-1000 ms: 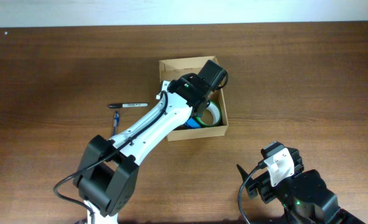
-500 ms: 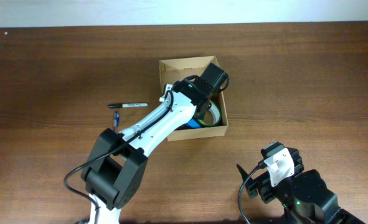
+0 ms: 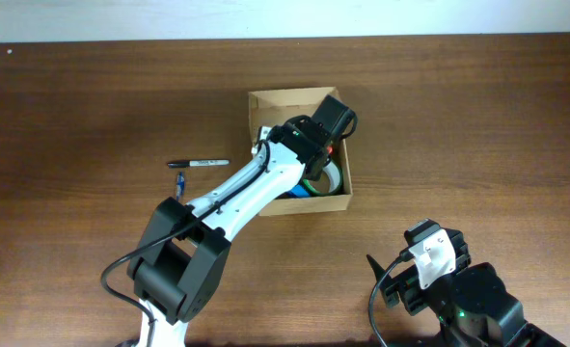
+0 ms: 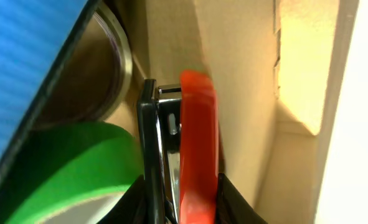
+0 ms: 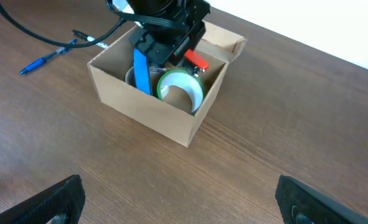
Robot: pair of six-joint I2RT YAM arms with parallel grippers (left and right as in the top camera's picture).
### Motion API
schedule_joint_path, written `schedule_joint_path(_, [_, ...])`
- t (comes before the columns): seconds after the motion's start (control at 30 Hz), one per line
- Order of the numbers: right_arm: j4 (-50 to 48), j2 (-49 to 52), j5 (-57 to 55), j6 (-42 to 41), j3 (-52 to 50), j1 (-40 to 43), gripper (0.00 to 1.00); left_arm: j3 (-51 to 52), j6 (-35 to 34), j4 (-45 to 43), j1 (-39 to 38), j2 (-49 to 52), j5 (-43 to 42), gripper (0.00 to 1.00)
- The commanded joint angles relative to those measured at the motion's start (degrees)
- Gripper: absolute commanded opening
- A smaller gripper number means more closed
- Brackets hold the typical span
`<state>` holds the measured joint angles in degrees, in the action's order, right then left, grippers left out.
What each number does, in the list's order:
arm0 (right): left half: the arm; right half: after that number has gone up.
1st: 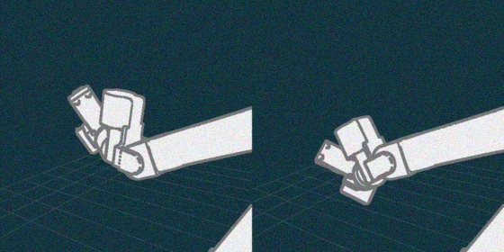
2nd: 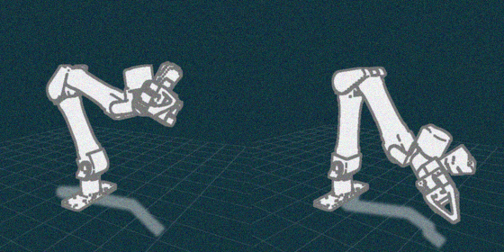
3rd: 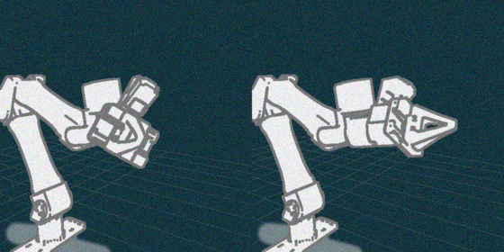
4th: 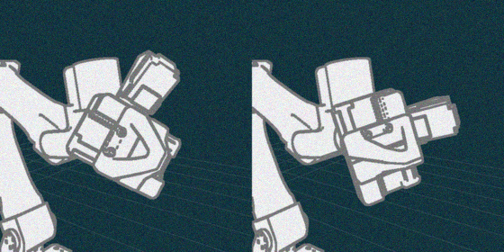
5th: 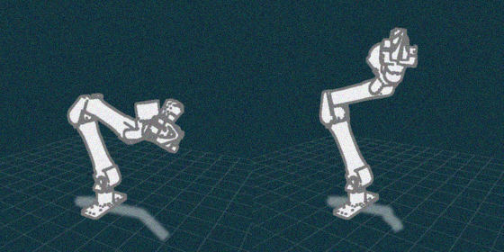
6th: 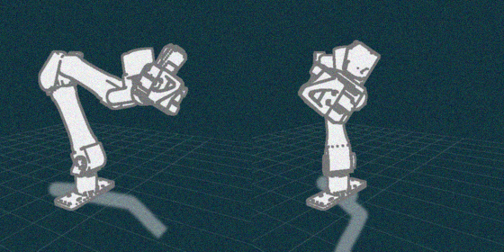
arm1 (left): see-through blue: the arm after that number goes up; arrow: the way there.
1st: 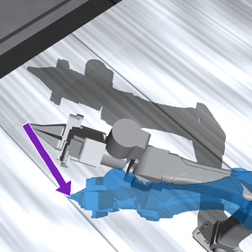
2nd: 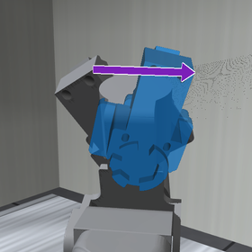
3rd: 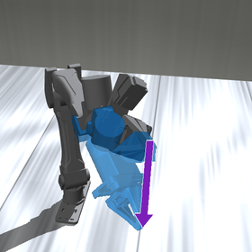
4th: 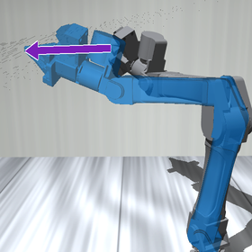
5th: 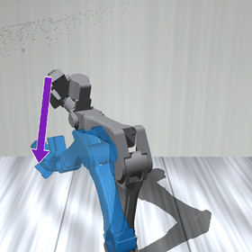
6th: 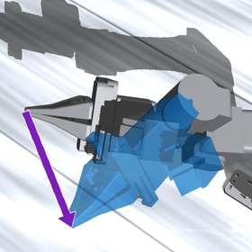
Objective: Pack container
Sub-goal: 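Lower the stapler upright into the box's right corner, then release the stapler and move the left gripper to the blue pen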
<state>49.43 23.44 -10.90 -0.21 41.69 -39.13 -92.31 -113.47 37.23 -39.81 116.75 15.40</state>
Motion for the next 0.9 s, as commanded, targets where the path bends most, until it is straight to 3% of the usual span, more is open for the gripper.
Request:
schedule_joint_path(0.0, [-0.2,-0.3,-0.1,-0.7,-0.3,0.3,0.99,-0.2,-0.5,-1.3,-0.4,0.4,0.4,0.25])
schedule_joint_path(0.07, [-0.2,-0.3,-0.1,-0.7,-0.3,0.3,0.99,-0.2,-0.5,-1.5,-0.4,0.0,0.5,0.34])
schedule_joint_path(0.23, [-0.2,-0.3,-0.1,-0.7,-0.3,0.3,0.99,-0.2,-0.5,-1.5,-0.5,-0.4,0.5,0.41])
schedule_joint_path(0.37, [-0.2,-0.3,-0.1,-0.7,-0.3,0.3,0.99,-0.2,-0.5,-1.4,-0.7,-0.4,0.5,0.56])
schedule_joint_path(0.8, [-0.2,-0.3,-0.1,-0.7,-0.3,0.3,0.99,-0.2,-0.5,-0.7,-1.1,-4.1,1.1,0.56])
schedule_joint_path(0.83, [-0.2,-0.3,-0.1,-0.7,-0.3,0.3,0.99,-0.2,-0.5,-0.3,-1.1,-4.7,1.2,0.59])
schedule_joint_path(0.87, [-0.2,-0.3,-0.1,-0.7,-0.3,0.3,0.99,-0.2,-0.5,0.5,-1.0,-5.6,1.1,0.68])
